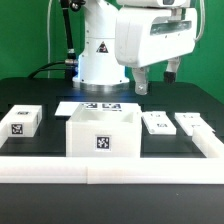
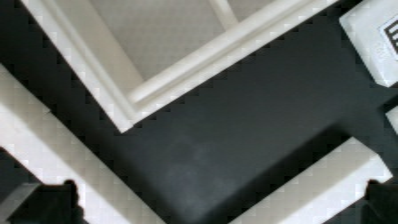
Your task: Assemble cabinet
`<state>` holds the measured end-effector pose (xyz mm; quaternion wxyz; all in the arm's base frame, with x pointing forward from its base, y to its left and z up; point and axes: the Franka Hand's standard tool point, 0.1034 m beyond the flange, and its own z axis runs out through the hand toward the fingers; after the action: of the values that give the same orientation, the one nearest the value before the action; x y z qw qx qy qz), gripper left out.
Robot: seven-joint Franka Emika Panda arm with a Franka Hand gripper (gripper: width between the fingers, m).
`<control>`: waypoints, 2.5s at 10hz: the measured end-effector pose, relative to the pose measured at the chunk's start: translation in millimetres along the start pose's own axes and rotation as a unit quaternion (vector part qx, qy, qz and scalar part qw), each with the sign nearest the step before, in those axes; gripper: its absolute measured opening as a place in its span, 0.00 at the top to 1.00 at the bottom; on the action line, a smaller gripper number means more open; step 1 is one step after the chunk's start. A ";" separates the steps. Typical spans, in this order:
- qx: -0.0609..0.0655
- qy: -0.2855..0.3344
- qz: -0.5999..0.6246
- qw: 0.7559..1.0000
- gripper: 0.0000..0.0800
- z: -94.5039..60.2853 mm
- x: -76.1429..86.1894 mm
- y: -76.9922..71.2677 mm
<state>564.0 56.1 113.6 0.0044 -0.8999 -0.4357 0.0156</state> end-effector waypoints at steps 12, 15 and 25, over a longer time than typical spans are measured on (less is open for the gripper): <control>-0.004 0.003 -0.169 0.986 0.00 13.9 -33.5 -7.5; -0.003 0.003 -0.167 0.986 0.00 14.4 -33.4 -7.7; -0.016 0.013 -0.256 0.967 0.00 41.6 -74.0 -24.2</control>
Offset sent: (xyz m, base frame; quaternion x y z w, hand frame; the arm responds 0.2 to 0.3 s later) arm 0.0000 0.0000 0.0000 0.0000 0.0000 0.0000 1.0000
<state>497.8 12.8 74.3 0.0000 -0.7587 -0.6514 -0.0046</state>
